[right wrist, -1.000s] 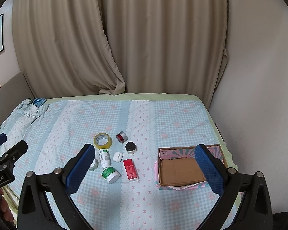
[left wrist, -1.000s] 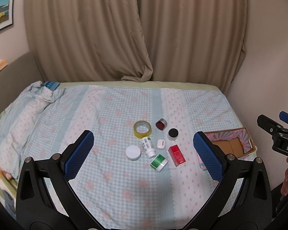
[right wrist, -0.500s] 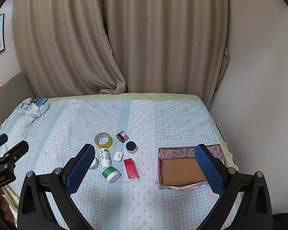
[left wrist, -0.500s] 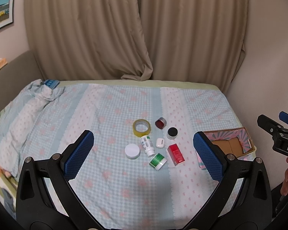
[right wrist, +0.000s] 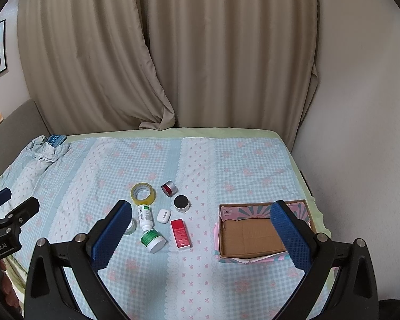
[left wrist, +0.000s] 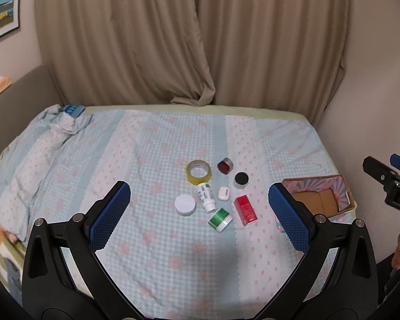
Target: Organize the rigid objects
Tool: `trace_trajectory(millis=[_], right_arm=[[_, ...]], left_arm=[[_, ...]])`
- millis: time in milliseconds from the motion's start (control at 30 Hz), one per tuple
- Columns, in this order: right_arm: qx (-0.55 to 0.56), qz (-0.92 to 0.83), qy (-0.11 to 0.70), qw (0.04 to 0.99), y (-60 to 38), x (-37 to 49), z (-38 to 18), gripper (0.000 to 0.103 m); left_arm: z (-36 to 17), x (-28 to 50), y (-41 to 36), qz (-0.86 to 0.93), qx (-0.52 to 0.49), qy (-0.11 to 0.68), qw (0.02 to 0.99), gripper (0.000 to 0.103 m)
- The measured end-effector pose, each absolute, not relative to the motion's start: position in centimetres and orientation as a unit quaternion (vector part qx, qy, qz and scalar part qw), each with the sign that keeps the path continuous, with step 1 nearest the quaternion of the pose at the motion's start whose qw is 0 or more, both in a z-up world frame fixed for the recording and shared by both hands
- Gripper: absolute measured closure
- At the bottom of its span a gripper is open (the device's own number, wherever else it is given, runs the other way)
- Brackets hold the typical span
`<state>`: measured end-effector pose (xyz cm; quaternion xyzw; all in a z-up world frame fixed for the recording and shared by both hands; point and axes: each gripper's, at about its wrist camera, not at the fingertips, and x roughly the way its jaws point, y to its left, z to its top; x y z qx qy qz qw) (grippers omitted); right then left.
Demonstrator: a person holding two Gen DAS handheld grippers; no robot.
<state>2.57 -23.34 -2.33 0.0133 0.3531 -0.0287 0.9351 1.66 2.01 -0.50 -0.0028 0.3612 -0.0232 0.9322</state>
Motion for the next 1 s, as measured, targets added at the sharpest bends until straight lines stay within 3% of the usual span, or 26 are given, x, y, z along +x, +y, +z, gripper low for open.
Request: trace_trajectory(millis=[267,633,1000], right_arm=[[0.016,-0.011,0.372,0.928,-23.3,4.6,-3.8,0.0],[0.106,-0.029,0.47,0.876,-18.6,9.2,-10.3,0.0],[0.205,-0.127,0.568,0.787,-14.0,15.2,-22.6,0.0]], left_arm=[[-3.9,3.9,4.1,-0.027,0.015,0.398,0.917,0.0],[-10.8,11.2,10.7,-0.092,0.058,0.465,0.878,0.0],[-24.8,21.1,11.9,-0.22,0.159,0.522,0.809,0.0]])
